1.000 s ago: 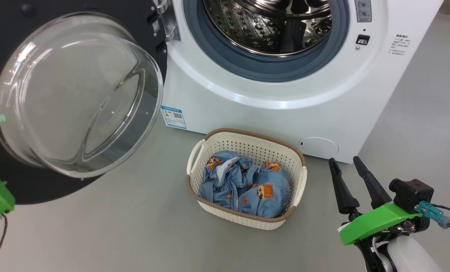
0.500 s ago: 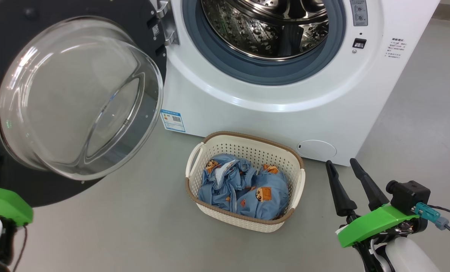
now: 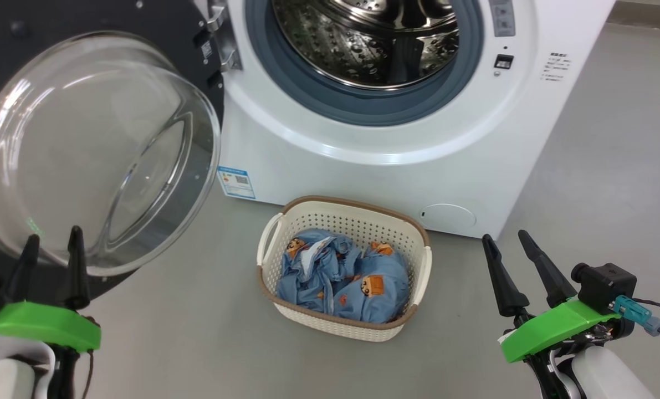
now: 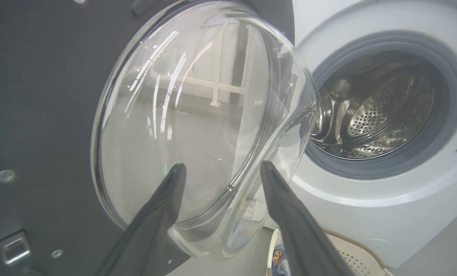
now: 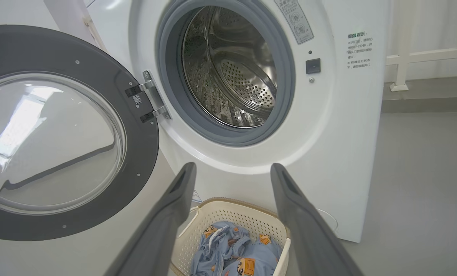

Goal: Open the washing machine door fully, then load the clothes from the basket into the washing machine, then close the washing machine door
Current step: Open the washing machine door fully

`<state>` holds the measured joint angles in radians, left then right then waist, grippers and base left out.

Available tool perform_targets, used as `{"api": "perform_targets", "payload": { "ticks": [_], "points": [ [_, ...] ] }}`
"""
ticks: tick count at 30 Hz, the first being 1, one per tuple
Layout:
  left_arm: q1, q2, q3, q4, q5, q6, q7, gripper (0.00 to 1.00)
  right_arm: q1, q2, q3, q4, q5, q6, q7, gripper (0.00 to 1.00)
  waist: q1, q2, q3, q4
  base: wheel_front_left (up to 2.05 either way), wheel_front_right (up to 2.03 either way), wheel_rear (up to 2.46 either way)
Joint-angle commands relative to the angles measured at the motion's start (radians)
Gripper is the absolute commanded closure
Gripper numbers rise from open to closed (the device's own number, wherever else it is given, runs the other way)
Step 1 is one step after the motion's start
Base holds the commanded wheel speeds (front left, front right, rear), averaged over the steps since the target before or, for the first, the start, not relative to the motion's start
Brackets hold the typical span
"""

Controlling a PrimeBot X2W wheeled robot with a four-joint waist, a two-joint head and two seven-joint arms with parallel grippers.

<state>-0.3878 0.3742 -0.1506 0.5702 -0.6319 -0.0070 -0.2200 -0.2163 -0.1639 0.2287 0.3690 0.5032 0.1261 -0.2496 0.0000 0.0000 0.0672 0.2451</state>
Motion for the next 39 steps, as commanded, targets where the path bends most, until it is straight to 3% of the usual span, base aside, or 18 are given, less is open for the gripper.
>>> {"api": "perform_targets", "payload": {
  "ticks": [1,13,32,39],
  "points": [
    [0.009,0.033,0.045,-0.059,-0.007,0.014,-0.013,0.00,-0.015,-0.011,0.026,-0.026,0.008,0.005,-0.012,0.00,0.0000,0.0000,-0.009,-0.027,0.00,0.00,0.00],
    [0.179,-0.031,0.037,-0.277,-0.025,0.058,-0.024,0.00,-0.006,-0.026,0.037,-0.032,0.007,0.005,-0.012,0.00,0.0000,0.0000,-0.042,-0.161,0.00,0.00,0.00],
    [0.259,-0.085,0.024,-0.364,0.029,0.089,-0.039,0.00,-0.005,-0.042,0.038,-0.044,-0.001,0.005,-0.012,0.00,0.0000,0.0000,-0.056,-0.319,0.00,0.00,0.00],
    [0.271,-0.105,0.023,-0.373,0.019,0.066,-0.040,0.00,-0.010,-0.045,0.032,-0.050,-0.005,0.005,-0.012,0.00,0.0000,0.0000,-0.053,-0.347,0.00,0.00,0.00]
  ]
}}
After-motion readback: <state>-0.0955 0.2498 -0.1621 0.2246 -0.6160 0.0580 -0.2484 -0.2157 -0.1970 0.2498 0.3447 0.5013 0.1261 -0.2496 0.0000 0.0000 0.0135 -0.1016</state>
